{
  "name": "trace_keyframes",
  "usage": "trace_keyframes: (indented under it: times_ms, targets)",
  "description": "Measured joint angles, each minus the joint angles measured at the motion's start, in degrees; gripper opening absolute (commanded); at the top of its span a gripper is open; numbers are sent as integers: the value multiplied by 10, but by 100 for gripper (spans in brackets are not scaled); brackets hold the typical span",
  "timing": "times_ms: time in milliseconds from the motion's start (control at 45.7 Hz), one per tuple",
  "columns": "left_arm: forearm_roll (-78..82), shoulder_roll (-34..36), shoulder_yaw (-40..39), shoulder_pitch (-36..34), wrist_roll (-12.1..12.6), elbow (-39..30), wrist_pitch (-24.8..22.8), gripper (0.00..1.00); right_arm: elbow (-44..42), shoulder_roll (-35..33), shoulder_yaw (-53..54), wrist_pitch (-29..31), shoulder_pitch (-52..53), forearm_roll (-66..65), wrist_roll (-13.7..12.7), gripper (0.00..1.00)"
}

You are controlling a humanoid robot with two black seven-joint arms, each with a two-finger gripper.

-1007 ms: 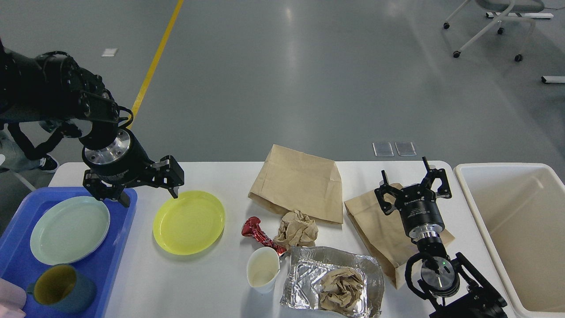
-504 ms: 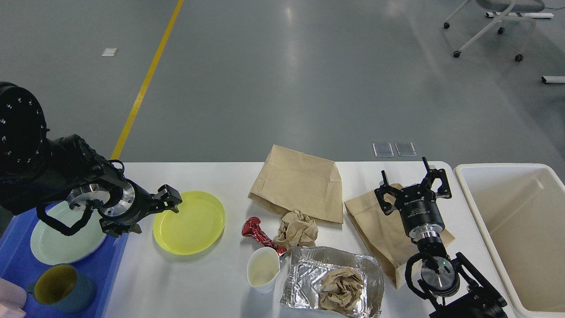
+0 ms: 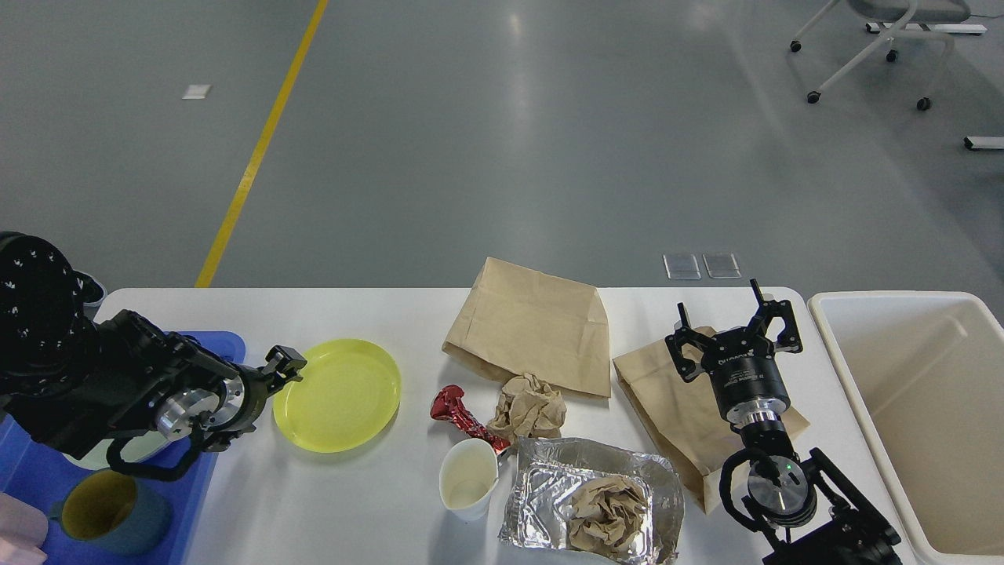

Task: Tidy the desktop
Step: 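Move the left gripper down to the yellow plate's rim, then close the left gripper on the yellow plate's rim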

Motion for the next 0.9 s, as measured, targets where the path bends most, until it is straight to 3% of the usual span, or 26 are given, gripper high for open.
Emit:
trace_keyframes:
  times_ms: [219,635,898]
  targets:
    - [6,-1,-53,45,51,19,30,93,0,0,0,0,0,0,0,100]
    - [73,0,-82,62,47,26,24,89,-1,0,0,0,0,0,0,100]
    - [76,3,-90,76,53,40,1,64,-1,0,0,0,0,0,0,100]
